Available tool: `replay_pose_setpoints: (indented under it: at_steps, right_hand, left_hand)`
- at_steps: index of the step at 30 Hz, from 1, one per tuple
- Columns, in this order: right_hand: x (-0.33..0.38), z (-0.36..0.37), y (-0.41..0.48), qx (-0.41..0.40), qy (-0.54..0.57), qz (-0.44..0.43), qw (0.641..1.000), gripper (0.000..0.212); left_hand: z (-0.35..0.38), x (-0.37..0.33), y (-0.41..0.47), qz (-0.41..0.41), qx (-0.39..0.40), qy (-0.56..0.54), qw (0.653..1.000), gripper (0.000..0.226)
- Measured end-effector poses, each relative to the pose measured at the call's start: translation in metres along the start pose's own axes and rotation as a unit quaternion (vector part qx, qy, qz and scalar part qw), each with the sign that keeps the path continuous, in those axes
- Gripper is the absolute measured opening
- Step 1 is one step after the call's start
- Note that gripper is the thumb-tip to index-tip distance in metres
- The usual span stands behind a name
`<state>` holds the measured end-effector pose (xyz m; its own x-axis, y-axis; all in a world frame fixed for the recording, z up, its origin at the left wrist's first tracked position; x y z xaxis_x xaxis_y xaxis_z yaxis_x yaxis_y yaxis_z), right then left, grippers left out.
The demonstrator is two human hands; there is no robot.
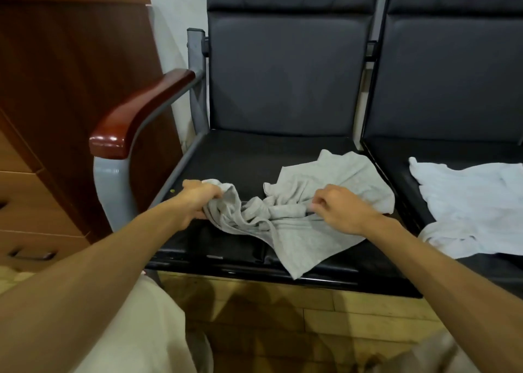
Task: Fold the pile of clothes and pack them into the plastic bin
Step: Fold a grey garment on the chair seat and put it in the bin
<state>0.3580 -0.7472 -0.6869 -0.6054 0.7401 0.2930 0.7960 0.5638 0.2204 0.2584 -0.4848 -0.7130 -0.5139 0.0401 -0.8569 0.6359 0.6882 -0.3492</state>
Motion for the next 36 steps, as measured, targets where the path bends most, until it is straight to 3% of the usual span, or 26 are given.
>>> replay_pose_setpoints:
  at_steps: [2,4,7,9,11,13,15,20,22,25,29,33,36]
  right_hand:
    - [0.028,-0.001,-0.004,0.035,0.068,-0.028,0.997,0.031]
    - [0.048,0.007,-0.01,0.091,0.113,-0.038,0.989,0.038]
    - [0.067,0.025,-0.016,0.16,0.099,-0.058,0.981,0.041]
    - [0.076,0.037,-0.022,0.189,0.056,-0.089,0.976,0.046]
    - [0.083,0.047,-0.025,0.191,-0.018,-0.141,0.971,0.045]
    - [0.088,0.049,-0.025,0.179,-0.032,-0.178,0.967,0.026]
    - [0.086,0.046,-0.024,0.178,-0.012,-0.179,0.967,0.009]
    - [0.063,0.025,-0.027,0.198,-0.001,-0.139,0.97,0.023]
    - [0.052,0.018,-0.032,0.218,-0.015,-0.13,0.967,0.03]
    - [0.033,0.011,-0.038,0.24,-0.057,-0.105,0.963,0.027]
    - [0.017,0.002,-0.05,0.257,-0.112,-0.064,0.958,0.03]
    - [0.023,0.0,-0.063,0.274,-0.118,-0.039,0.954,0.025]
    - [0.019,-0.003,-0.062,0.204,-0.104,0.003,0.973,0.03]
  left_hand:
    - [-0.011,-0.02,0.004,0.113,-0.094,0.139,0.979,0.073]
    - [-0.008,-0.047,-0.008,0.256,-0.127,0.207,0.936,0.052]
    - [0.02,-0.06,-0.028,0.394,-0.024,0.256,0.882,0.024]
    - [0.042,-0.049,-0.039,0.414,0.084,0.317,0.849,0.024]
    - [0.052,-0.028,-0.043,0.348,0.199,0.341,0.85,0.037]
    - [0.052,-0.009,-0.04,0.287,0.257,0.373,0.844,0.052]
    - [0.045,-0.006,-0.035,0.306,0.237,0.425,0.818,0.058]
    - [0.033,-0.027,-0.042,0.45,0.063,0.574,0.681,0.037]
    - [0.036,-0.026,-0.053,0.456,0.074,0.566,0.683,0.033]
    - [0.049,-0.028,-0.079,0.472,0.128,0.501,0.714,0.029]
    - [0.078,-0.023,-0.119,0.427,0.281,0.36,0.781,0.032]
    - [0.106,-0.008,-0.144,0.329,0.394,0.356,0.781,0.03]
    - [0.117,-0.01,-0.151,0.266,0.441,0.339,0.787,0.034]
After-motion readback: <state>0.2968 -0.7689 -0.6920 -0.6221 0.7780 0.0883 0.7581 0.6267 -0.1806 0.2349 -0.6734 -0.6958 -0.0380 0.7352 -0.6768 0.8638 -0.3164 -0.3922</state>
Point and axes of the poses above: each hand's wrist, its own y-axis towards the middle knuckle, its own z-axis out of the palm, x = y × z, the point moved 9 cm from there along y, towards the middle knuckle, and after that the axes turned 11 degrees about -x, right-handed, at the moved point
